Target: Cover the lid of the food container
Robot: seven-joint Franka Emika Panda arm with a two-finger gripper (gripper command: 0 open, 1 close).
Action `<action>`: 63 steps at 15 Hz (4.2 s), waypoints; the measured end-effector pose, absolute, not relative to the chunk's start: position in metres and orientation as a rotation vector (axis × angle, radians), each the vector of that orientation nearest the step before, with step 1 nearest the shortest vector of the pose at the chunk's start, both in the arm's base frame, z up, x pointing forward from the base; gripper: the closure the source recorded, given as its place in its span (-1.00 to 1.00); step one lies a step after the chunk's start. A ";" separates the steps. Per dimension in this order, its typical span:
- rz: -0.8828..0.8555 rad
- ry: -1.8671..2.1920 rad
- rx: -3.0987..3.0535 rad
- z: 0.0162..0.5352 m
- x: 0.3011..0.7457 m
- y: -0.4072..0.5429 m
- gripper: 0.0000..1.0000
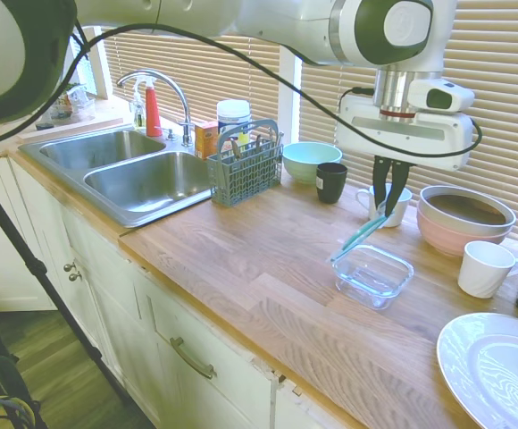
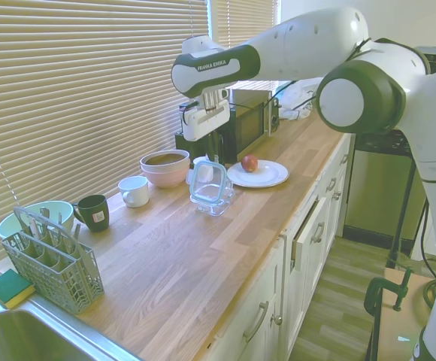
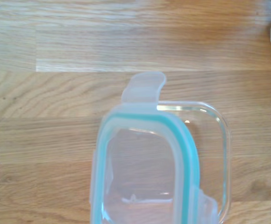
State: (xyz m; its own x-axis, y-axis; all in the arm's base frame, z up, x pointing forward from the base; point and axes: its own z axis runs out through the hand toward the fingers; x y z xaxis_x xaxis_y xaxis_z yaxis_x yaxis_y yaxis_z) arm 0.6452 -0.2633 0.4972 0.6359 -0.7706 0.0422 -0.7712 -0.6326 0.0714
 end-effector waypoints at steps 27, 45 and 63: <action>-0.127 -1.455 2.752 0.410 0.651 -0.349 1.00; -0.178 -1.473 2.759 0.391 0.659 -0.354 1.00; -0.253 -1.489 2.742 0.392 0.667 -0.336 -1.00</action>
State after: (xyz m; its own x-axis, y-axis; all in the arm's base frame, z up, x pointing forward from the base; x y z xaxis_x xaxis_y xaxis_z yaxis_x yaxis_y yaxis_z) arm 0.6670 -0.3355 0.3917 0.5348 -0.8339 -0.1363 -0.8321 -0.5478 0.0865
